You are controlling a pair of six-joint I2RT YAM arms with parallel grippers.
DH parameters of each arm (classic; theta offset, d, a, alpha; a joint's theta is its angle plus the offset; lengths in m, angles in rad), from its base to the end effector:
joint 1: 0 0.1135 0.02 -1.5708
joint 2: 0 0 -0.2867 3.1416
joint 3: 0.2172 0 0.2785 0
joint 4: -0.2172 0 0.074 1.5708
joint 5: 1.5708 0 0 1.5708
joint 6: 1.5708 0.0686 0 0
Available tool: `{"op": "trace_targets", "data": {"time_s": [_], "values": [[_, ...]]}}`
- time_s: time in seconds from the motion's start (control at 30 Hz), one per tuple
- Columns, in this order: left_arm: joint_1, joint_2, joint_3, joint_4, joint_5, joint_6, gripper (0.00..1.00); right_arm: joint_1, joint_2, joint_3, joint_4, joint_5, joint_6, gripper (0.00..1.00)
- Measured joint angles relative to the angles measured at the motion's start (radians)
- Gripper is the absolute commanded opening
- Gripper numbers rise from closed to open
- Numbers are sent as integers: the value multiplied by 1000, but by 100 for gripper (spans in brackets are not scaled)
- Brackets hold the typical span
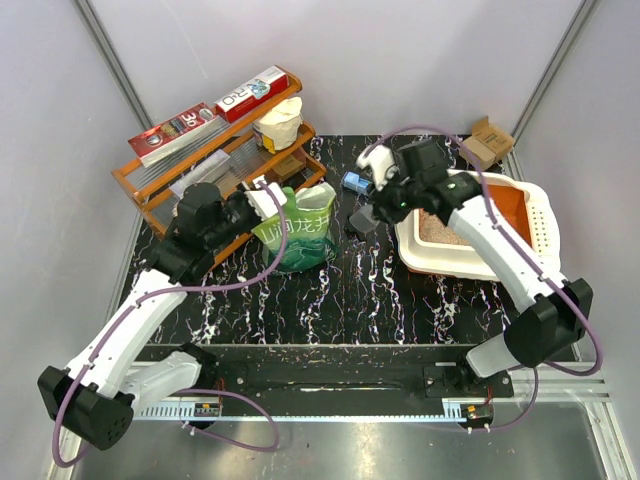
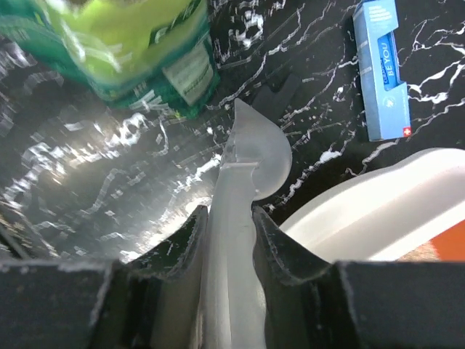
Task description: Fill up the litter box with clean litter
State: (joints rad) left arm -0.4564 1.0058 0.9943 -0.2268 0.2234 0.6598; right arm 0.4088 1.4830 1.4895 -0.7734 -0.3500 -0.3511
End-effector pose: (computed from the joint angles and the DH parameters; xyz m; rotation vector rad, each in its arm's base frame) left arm 0.2411 -0.1353 0.3793 1.0857 1.4400 -0.0571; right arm 0.3266 0.1671 0.3648 -1.0195 2.0842 0.4373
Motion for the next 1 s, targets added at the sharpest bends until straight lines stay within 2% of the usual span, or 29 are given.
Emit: {"op": "trace_targets", "data": {"time_s": [0.1,0.2,0.33,0.43,0.63,0.73,0.87,0.97,1.0], "values": [[20,-16,-5,-15,2,-16,0,121,5,-52,21,149,-132,0],[29,-21,-5,-21,3,-22,0,187,31,-102,72,308,-239,0],[34,-27,-8,-26,3,-26,0,199,94,-129,137,462,-330,0],[34,-31,-10,-27,5,-28,0,198,111,-153,187,532,-392,6],[37,-37,-18,-23,9,-32,0,198,81,-318,343,525,-528,8],[37,-37,-18,-23,12,-33,0,199,45,-433,418,521,-608,13],[37,-37,-18,-23,16,-37,0,200,8,-502,482,515,-673,16],[37,-37,-18,-23,19,-41,0,200,-16,-530,494,503,-695,22],[37,-37,-18,-24,20,-42,0,200,-28,-537,489,489,-699,27]]}}
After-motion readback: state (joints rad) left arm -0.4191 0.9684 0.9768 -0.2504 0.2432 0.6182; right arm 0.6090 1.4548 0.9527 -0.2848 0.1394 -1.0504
